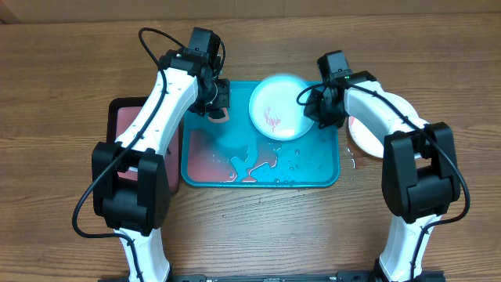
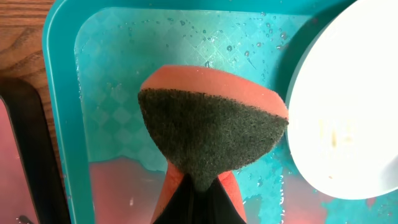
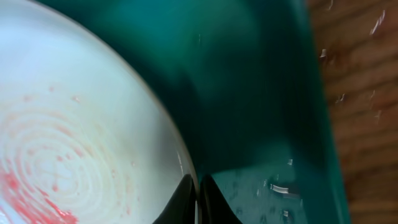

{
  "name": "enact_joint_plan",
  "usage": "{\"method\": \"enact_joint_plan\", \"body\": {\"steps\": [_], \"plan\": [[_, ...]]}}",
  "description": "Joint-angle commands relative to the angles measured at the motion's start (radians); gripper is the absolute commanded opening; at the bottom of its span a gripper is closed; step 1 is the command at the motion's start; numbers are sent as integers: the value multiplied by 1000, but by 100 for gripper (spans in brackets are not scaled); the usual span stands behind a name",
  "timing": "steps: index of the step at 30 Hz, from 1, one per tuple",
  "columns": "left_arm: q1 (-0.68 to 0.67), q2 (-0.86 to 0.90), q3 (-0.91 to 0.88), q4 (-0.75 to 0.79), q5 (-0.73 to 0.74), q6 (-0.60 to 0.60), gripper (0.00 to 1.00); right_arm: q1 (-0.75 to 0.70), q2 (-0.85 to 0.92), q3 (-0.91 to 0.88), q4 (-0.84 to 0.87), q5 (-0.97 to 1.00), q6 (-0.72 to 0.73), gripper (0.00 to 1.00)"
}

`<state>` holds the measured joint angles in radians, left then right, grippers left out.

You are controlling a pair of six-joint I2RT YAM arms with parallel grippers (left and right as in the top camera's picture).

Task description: Clean dirty plates on tray and stack at the side

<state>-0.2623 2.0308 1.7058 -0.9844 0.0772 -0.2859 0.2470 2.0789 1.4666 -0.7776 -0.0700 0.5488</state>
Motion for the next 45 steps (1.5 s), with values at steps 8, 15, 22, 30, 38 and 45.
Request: {"method": "enact_joint_plan", "body": {"steps": [8, 15, 22, 30, 38, 45], "plan": [[-7, 4, -4, -5, -8, -10, 4, 93, -13, -6, -166, -95, -47, 4], [-7, 4, -4, -5, -7, -10, 4, 158, -81, -6, -192, -303, -229, 14], [-7, 4, -4, -1, -7, -10, 4, 138, -78, -6, -102, -216, -427, 62], [-7, 4, -4, 1, -7, -10, 4, 153, -7, -7, 1, -222, -492, 44], [-7, 4, -4, 0, -7, -10, 4, 153, 25, -7, -18, -219, -403, 4], [-8, 4, -5, -15, -7, -10, 4, 153, 25, -7, -59, -160, -70, 4]]}}
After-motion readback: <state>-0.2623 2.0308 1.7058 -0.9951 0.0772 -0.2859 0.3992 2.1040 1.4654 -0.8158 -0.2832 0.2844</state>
